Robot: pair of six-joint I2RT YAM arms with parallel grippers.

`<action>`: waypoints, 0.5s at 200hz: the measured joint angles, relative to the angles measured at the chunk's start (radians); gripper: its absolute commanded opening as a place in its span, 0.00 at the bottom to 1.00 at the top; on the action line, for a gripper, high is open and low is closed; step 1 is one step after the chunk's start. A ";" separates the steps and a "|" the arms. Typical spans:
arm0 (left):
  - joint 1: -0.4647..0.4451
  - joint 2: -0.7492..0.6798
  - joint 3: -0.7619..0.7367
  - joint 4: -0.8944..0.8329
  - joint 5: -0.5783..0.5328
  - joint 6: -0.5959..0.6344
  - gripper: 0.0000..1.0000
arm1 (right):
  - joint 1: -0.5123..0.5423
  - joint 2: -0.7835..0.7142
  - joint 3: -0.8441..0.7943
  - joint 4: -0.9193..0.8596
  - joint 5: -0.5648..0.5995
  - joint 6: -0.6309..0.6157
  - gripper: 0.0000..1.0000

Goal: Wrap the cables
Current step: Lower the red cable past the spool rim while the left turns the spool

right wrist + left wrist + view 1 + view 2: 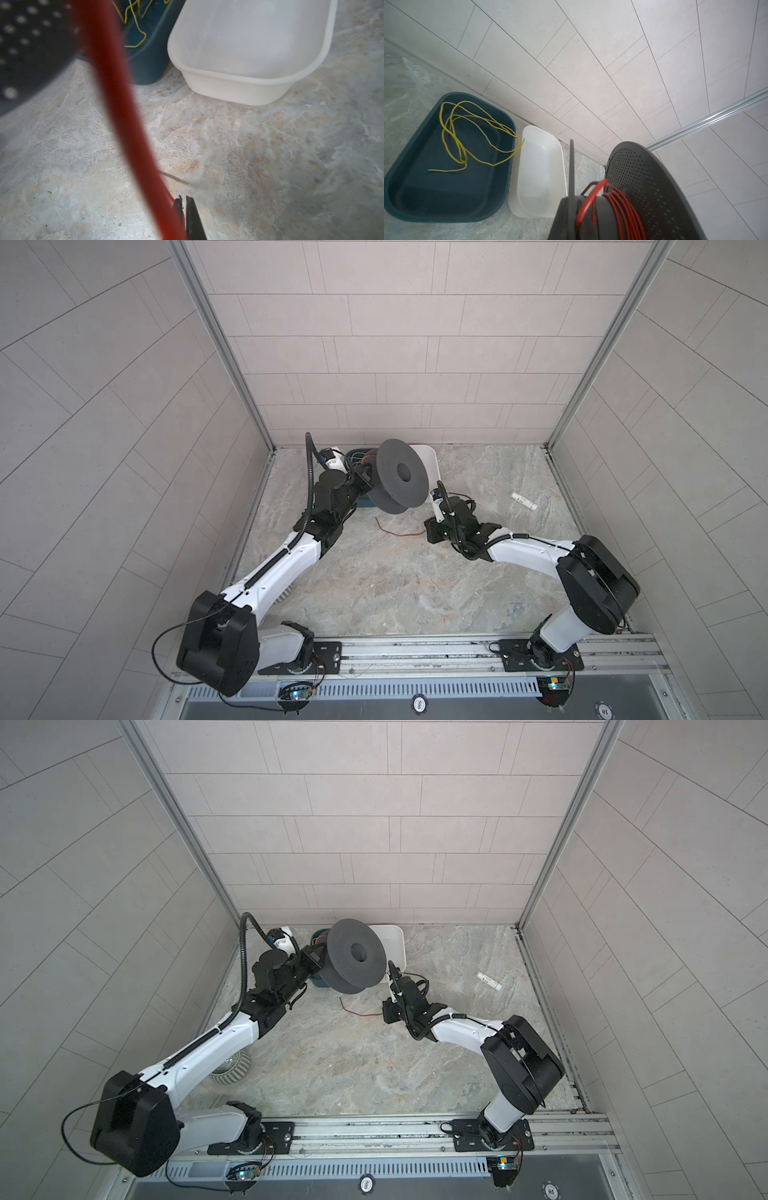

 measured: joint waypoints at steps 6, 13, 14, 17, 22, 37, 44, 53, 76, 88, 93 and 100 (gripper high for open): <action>0.000 -0.003 0.000 -0.006 -0.020 -0.002 0.00 | 0.010 0.000 0.010 -0.005 0.008 -0.002 0.00; 0.000 -0.009 0.000 -0.015 -0.045 -0.005 0.00 | 0.024 0.000 0.023 -0.011 0.021 -0.006 0.00; 0.000 -0.010 0.000 -0.017 -0.050 -0.005 0.00 | 0.027 0.000 0.025 -0.011 0.024 -0.006 0.00; 0.000 -0.012 0.000 -0.019 -0.057 -0.006 0.00 | 0.034 0.000 0.030 -0.012 0.027 -0.008 0.00; 0.000 -0.015 0.000 -0.025 -0.072 -0.007 0.00 | 0.044 0.000 0.038 -0.014 0.037 -0.013 0.00; 0.001 -0.024 0.000 -0.041 -0.109 -0.011 0.00 | 0.083 0.000 0.063 -0.027 0.063 -0.033 0.00; 0.001 -0.026 0.000 -0.047 -0.124 -0.012 0.00 | 0.101 -0.001 0.073 -0.034 0.076 -0.042 0.00; 0.001 -0.029 0.000 -0.052 -0.141 -0.013 0.00 | 0.124 -0.003 0.082 -0.040 0.093 -0.055 0.00; 0.000 -0.029 0.000 -0.056 -0.172 -0.012 0.00 | 0.172 -0.016 0.097 -0.058 0.148 -0.087 0.00; 0.000 -0.029 0.000 -0.056 -0.181 -0.011 0.00 | 0.196 -0.024 0.103 -0.070 0.181 -0.108 0.00; 0.000 -0.029 0.000 -0.057 -0.183 -0.010 0.00 | 0.204 -0.026 0.107 -0.079 0.195 -0.118 0.00; 0.000 -0.029 0.000 -0.060 -0.184 -0.008 0.00 | 0.216 -0.027 0.118 -0.093 0.217 -0.136 0.00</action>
